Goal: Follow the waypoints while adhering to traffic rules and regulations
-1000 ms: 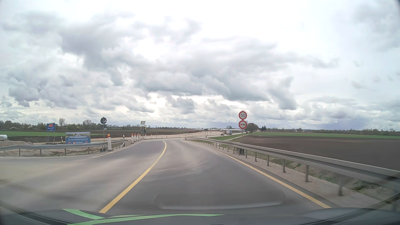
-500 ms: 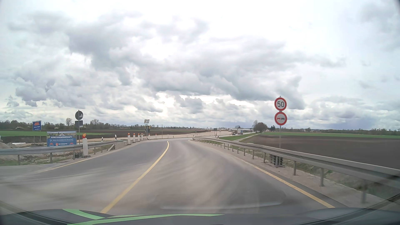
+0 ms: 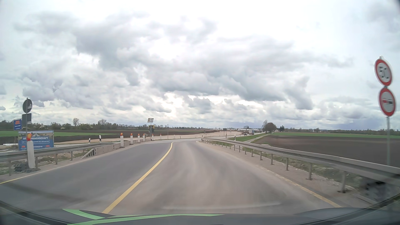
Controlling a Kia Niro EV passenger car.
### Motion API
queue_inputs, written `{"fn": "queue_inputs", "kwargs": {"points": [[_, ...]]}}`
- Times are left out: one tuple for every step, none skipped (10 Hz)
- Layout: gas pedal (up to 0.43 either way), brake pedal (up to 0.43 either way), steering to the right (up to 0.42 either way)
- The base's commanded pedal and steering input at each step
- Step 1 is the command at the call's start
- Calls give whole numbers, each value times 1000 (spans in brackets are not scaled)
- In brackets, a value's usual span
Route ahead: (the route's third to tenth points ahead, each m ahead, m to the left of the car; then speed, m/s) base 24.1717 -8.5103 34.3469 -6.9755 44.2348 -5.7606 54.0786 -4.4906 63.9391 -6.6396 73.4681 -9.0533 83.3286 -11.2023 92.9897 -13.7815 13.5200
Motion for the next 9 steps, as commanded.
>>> {"fn": "queue_inputs", "kwargs": {"points": [[67, 0, -23], [67, 0, -23], [67, 0, -23], [67, 0, -22], [67, 0, -20], [67, 0, -17], [67, 0, -15], [67, 0, -15], [67, 0, -12]]}}
